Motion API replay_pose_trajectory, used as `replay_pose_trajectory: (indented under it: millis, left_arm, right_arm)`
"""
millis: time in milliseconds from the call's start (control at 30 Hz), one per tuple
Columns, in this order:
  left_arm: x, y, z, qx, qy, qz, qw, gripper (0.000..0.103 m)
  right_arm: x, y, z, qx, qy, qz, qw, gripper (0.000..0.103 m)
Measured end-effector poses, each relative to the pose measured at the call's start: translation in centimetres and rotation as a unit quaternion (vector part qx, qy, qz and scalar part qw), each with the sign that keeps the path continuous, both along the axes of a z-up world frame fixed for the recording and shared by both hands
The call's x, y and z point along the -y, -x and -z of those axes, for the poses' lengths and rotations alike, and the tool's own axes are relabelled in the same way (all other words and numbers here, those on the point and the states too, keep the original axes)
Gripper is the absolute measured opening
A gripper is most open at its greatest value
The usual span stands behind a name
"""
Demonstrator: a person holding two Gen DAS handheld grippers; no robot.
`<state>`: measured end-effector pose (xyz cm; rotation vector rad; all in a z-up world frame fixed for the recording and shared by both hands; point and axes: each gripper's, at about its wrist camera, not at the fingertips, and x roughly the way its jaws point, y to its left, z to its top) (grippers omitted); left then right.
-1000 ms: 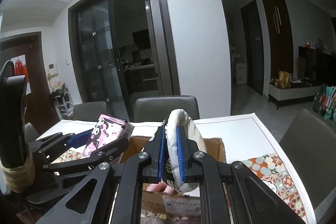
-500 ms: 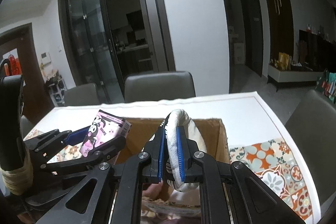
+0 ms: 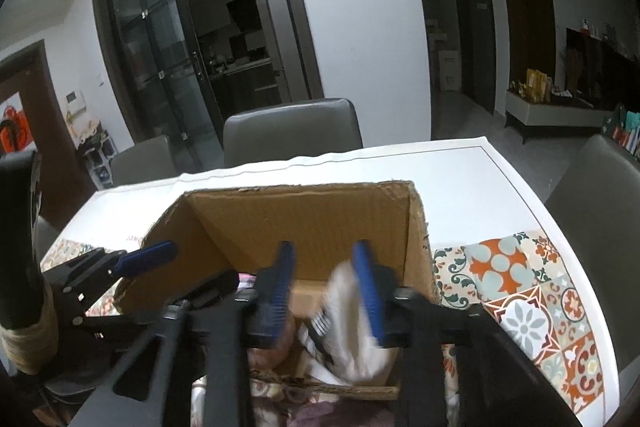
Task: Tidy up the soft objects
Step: 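Open the left gripper over the box while the right gripper drops the dotted pouch inside, then withdraw both open grippers from the box toward the remaining items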
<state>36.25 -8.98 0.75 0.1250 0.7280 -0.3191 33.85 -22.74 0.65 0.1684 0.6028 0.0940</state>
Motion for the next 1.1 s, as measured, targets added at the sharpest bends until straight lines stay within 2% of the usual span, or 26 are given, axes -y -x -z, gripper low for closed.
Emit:
replay_pose_trajectory:
  millis: [100, 333, 567, 733, 1100]
  left_arm:
    - [-0.3, 0.9, -0.6, 0.013, -0.002, -0.004, 0.9999, 0.07]
    - [-1.3, 4.3, -1.7, 0.036, -0.001, -0.011, 0.9993, 0.07]
    - [-2.3, 7.2, -2.8, 0.055, -0.001, -0.016, 0.9984, 0.07]
    - [-3.2, 8.9, -3.4, 0.065, 0.0, -0.021, 0.9977, 0.07]
    - [-4.8, 12.2, -2.8, 0.056, 0.013, -0.029, 0.9979, 0.071]
  right_arm:
    - [0.0, 0.7, -0.5, 0.007, 0.005, 0.003, 1.0, 0.039]
    - [0.0, 3.4, -1.7, 0.022, 0.003, 0.021, 1.0, 0.05]
    - [-0.5, 5.9, -2.9, 0.03, -0.009, 0.026, 0.999, 0.051]
    - [-1.4, 7.9, -3.5, 0.04, 0.005, 0.027, 0.999, 0.051]
    - [-2.9, 11.3, -3.9, 0.043, 0.015, 0.022, 0.999, 0.051]
